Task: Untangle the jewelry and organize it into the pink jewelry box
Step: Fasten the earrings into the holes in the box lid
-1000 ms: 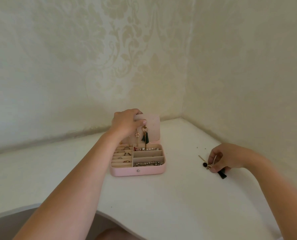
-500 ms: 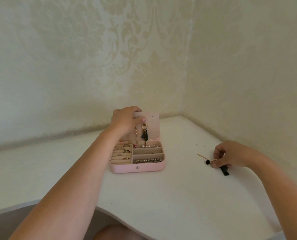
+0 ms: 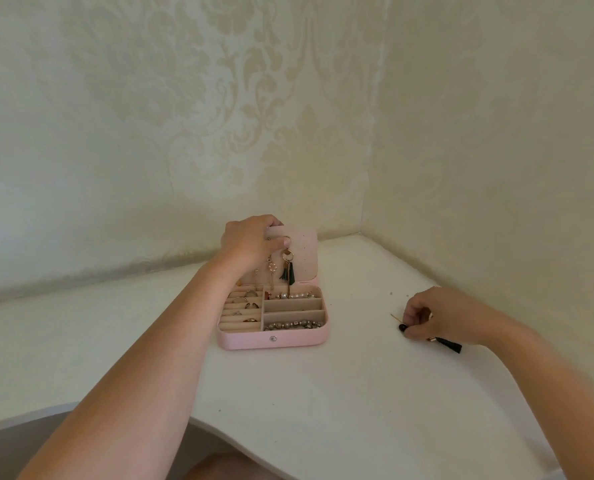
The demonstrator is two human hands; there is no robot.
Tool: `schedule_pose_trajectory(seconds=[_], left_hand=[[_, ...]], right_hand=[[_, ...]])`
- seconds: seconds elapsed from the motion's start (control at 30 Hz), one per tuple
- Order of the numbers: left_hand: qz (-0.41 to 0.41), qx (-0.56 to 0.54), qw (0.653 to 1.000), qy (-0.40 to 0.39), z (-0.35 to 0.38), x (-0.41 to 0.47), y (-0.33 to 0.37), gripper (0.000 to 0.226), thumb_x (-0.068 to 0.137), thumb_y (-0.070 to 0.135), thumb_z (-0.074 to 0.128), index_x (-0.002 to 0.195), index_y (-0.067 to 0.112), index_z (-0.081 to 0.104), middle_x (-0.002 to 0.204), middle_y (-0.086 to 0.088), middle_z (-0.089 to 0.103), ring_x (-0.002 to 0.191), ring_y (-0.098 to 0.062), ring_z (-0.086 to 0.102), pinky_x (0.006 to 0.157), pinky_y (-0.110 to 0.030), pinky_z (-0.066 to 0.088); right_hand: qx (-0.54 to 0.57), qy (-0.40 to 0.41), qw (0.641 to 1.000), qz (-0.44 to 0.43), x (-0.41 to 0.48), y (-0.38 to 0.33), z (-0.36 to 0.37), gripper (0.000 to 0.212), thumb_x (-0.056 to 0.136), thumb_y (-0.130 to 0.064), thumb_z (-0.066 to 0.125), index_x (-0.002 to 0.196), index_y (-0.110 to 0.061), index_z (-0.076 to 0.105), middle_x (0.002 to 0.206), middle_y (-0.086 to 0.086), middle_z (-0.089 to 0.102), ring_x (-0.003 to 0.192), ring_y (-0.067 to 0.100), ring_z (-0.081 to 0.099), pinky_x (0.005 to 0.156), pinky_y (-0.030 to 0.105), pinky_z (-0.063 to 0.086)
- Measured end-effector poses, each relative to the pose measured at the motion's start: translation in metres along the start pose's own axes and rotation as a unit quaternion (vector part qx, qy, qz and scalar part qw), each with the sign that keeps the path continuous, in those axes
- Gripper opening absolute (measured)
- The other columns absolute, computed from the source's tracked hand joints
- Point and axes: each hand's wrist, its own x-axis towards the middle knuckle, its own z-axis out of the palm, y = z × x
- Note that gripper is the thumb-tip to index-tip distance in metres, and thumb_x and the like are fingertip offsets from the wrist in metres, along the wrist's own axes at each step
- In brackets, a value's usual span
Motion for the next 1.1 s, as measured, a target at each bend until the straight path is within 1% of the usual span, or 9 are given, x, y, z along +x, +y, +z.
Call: schedule_pose_trajectory(seconds=[0.07, 0.17, 0.27, 0.37, 0.5, 0.67, 0.93, 1.03, 1.1], left_hand=[[0.002, 0.000, 1.000, -0.003, -0.001, -0.001, 0.002, 0.030, 0.086, 0.048, 0.059, 0.110, 0.030, 0.059, 0.102, 0.004, 0.065, 0.093, -0.025, 0.059, 0.097, -0.036, 0.037], [-0.001, -0.009, 1.000, -0.008, -0.002, -0.002, 0.004, 0.029, 0.086, 0.048, 0.059, 0.110, 0.031, 0.058, 0.096, 0.006, 0.065, 0.081, -0.023, 0.058, 0.097, -0.037, 0.040], [-0.003, -0.019, 1.000, -0.018, -0.002, -0.001, 0.003, 0.027, 0.086, 0.048, 0.060, 0.108, 0.032, 0.058, 0.088, 0.009, 0.063, 0.081, -0.022, 0.059, 0.096, -0.039, 0.042], [-0.004, -0.019, 0.999, -0.026, 0.000, -0.001, 0.001, 0.018, 0.084, 0.051, 0.059, 0.098, 0.041, 0.054, 0.086, 0.012, 0.065, 0.091, -0.027, 0.061, 0.093, -0.041, 0.044], [-0.002, -0.027, 0.999, -0.030, -0.003, -0.003, 0.003, 0.013, 0.084, 0.048, 0.059, 0.094, 0.045, 0.051, 0.090, 0.013, 0.064, 0.097, -0.029, 0.059, 0.094, -0.042, 0.042], [-0.003, -0.027, 0.999, -0.043, -0.008, -0.004, 0.008, 0.015, 0.086, 0.044, 0.059, 0.099, 0.043, 0.052, 0.097, 0.009, 0.065, 0.096, -0.027, 0.059, 0.096, -0.042, 0.041], [0.019, -0.009, 0.999, -0.035, -0.013, -0.003, 0.016, 0.014, 0.085, 0.041, 0.059, 0.096, 0.048, 0.052, 0.099, 0.016, 0.060, 0.102, -0.016, 0.052, 0.099, -0.039, 0.034], [0.037, 0.000, 0.998, -0.047, -0.018, -0.004, 0.025, 0.022, 0.088, 0.030, 0.060, 0.109, 0.035, 0.058, 0.108, 0.013, 0.058, 0.094, -0.007, 0.039, 0.107, -0.037, 0.025], [0.048, -0.016, 0.996, -0.078, -0.020, -0.004, 0.031, 0.029, 0.087, 0.022, 0.063, 0.115, 0.028, 0.058, 0.107, 0.012, 0.059, 0.096, -0.006, 0.042, 0.103, -0.034, 0.029]], right_hand=[[0.000, 0.003, 1.000, -0.009, 0.003, -0.005, 0.002, 0.006, 0.077, -0.022, 0.070, 0.075, -0.022, 0.064, 0.070, -0.007, 0.066, 0.054, -0.001, 0.054, 0.055, 0.010, 0.041], [0.118, 0.023, 0.992, -0.032, 0.010, -0.013, 0.000, 0.007, 0.078, -0.015, 0.071, 0.074, -0.018, 0.065, 0.074, -0.002, 0.071, 0.064, 0.006, 0.061, 0.068, 0.021, 0.047], [0.335, 0.028, 0.938, -0.088, 0.017, -0.028, -0.010, 0.011, 0.077, -0.004, 0.073, 0.083, -0.005, 0.064, 0.080, 0.010, 0.071, 0.076, 0.016, 0.065, 0.078, 0.023, 0.049], [0.413, 0.042, 0.900, -0.130, 0.027, -0.047, -0.021, 0.015, 0.075, -0.001, 0.071, 0.086, 0.000, 0.061, 0.074, 0.010, 0.069, 0.072, 0.015, 0.064, 0.072, 0.020, 0.052], [0.396, 0.052, 0.905, -0.148, 0.048, -0.072, -0.026, 0.014, 0.082, 0.010, 0.061, 0.089, 0.001, 0.069, 0.072, -0.001, 0.070, 0.070, 0.008, 0.063, 0.070, 0.015, 0.050], [0.394, 0.072, 0.904, -0.150, 0.070, -0.090, -0.016, 0.022, 0.083, 0.002, 0.066, 0.083, -0.019, 0.075, 0.076, 0.003, 0.071, 0.067, 0.006, 0.060, 0.071, 0.017, 0.049], [0.385, 0.131, 0.900, -0.155, 0.090, -0.115, 0.005, 0.020, 0.084, -0.002, 0.065, 0.097, -0.016, 0.072, 0.057, -0.021, 0.064, 0.053, -0.008, 0.053, 0.058, 0.005, 0.039], [0.388, 0.170, 0.895, -0.140, 0.091, -0.119, 0.010, 0.015, 0.080, -0.007, 0.071, 0.087, -0.019, 0.075, 0.058, -0.019, 0.065, 0.055, -0.008, 0.053, 0.057, 0.004, 0.039], [0.367, 0.205, 0.897, -0.139, 0.091, -0.121, 0.013, 0.020, 0.077, -0.010, 0.074, 0.076, -0.030, 0.075, 0.064, -0.010, 0.065, 0.057, -0.004, 0.052, 0.057, 0.006, 0.038]])
